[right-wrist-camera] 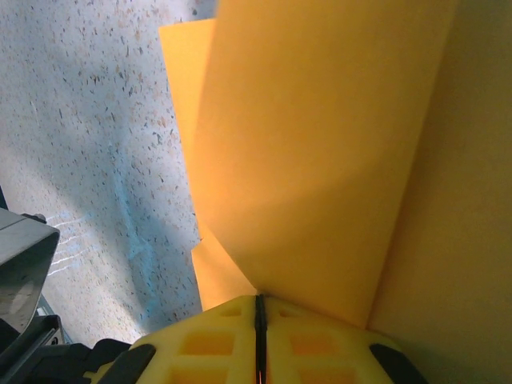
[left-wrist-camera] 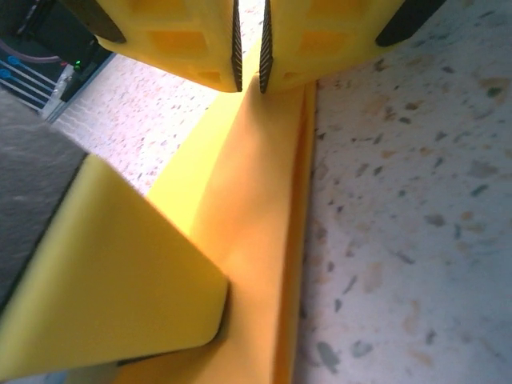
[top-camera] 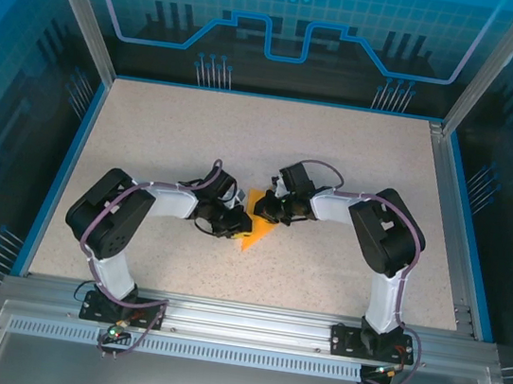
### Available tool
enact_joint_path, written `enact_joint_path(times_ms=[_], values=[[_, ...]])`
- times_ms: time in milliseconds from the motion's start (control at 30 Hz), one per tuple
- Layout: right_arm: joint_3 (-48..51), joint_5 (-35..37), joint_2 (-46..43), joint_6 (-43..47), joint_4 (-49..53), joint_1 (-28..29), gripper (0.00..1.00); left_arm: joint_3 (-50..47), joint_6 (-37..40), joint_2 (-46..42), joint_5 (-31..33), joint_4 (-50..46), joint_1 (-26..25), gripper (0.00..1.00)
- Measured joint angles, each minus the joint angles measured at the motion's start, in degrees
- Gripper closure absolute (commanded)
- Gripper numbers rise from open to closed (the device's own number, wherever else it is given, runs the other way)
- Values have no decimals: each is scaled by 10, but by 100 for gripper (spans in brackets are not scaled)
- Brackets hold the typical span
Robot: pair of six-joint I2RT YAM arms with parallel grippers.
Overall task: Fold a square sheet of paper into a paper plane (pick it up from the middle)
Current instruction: Fourth fold the wing at the center of the table.
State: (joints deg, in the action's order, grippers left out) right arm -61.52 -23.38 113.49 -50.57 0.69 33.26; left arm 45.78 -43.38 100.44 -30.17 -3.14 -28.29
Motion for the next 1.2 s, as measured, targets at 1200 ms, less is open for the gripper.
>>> enact_joint_path(times_ms=[1200], values=[[-4,0,0,0,8,0,90,20,47,-36,34,-49,-52,78]])
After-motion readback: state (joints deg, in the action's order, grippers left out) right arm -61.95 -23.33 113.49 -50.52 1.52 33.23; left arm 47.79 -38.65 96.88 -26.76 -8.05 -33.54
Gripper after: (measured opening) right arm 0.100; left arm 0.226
